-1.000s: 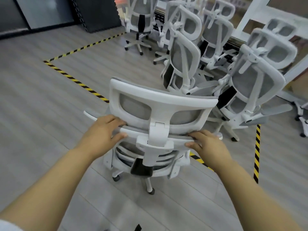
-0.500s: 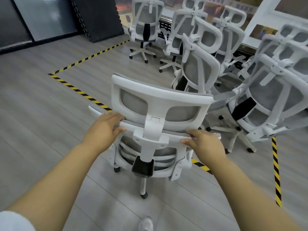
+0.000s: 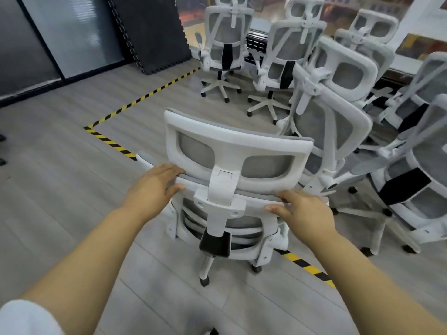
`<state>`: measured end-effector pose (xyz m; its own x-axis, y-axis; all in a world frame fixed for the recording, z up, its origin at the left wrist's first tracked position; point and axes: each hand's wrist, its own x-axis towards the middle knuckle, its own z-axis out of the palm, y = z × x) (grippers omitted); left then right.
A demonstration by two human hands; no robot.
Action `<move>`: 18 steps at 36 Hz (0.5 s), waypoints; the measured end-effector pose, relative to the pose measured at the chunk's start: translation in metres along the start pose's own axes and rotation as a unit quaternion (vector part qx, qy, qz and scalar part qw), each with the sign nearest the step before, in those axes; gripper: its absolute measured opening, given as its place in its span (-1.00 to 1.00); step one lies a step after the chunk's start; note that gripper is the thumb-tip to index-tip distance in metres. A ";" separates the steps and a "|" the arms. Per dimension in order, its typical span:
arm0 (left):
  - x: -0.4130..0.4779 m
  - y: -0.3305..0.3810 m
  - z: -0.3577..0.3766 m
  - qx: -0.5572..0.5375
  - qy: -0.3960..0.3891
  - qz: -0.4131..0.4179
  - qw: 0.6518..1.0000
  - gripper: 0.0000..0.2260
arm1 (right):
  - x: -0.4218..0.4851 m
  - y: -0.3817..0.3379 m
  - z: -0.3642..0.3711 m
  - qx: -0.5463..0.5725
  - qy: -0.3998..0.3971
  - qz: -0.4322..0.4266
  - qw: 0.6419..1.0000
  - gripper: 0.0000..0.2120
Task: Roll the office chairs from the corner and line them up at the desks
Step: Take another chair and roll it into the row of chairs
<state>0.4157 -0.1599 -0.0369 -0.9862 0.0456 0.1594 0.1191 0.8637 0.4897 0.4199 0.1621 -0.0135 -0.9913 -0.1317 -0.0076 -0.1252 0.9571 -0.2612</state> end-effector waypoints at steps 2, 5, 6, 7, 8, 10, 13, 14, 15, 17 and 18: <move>0.024 -0.012 -0.003 -0.005 0.001 0.001 1.000 -0.67 | 0.023 -0.010 0.003 0.015 0.019 -0.009 1.000 -0.24; 0.059 -0.030 -0.009 -0.008 -0.004 0.006 1.000 -0.67 | 0.059 -0.024 0.006 0.001 0.007 0.001 1.000 -0.31; 0.071 -0.038 -0.011 -0.007 -0.006 0.008 1.000 -0.67 | 0.070 -0.028 0.007 -0.002 0.007 0.001 1.000 -0.34; 0.083 -0.046 -0.013 -0.008 -0.007 0.011 1.000 -0.68 | 0.082 -0.032 0.009 0.000 0.008 -0.006 1.000 -0.34; 0.096 -0.055 -0.014 -0.011 -0.009 0.018 1.000 -0.69 | 0.094 -0.037 0.010 0.001 0.005 -0.004 1.000 -0.35; 0.121 -0.073 -0.015 -0.016 -0.010 0.035 0.999 -0.70 | 0.117 -0.046 0.014 0.001 -0.007 0.014 1.000 -0.48; 0.159 -0.098 -0.017 -0.019 -0.014 0.046 0.999 -0.68 | 0.152 -0.060 0.020 -0.007 0.002 0.029 1.000 -0.55; 0.172 -0.106 -0.018 -0.019 -0.014 0.051 0.998 -0.68 | 0.165 -0.065 0.021 -0.008 0.004 0.037 0.999 -0.55; 0.184 -0.113 -0.019 -0.017 -0.012 0.056 0.998 -0.67 | 0.176 -0.069 0.024 -0.004 0.011 0.042 0.999 -0.56; 0.209 -0.125 -0.022 -0.013 -0.007 0.061 0.998 -0.67 | 0.199 -0.079 0.029 0.011 0.027 0.056 0.998 -0.57; 0.221 -0.132 -0.023 -0.010 -0.007 0.062 0.998 -0.67 | 0.210 -0.084 0.031 0.021 0.031 0.063 0.997 -0.57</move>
<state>0.1847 -0.2754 -0.0460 -0.9652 0.1593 0.2076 0.2428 0.8406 0.4841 0.2232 0.0459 -0.0230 -0.9999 0.0071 0.0154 0.0021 0.9530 -0.3030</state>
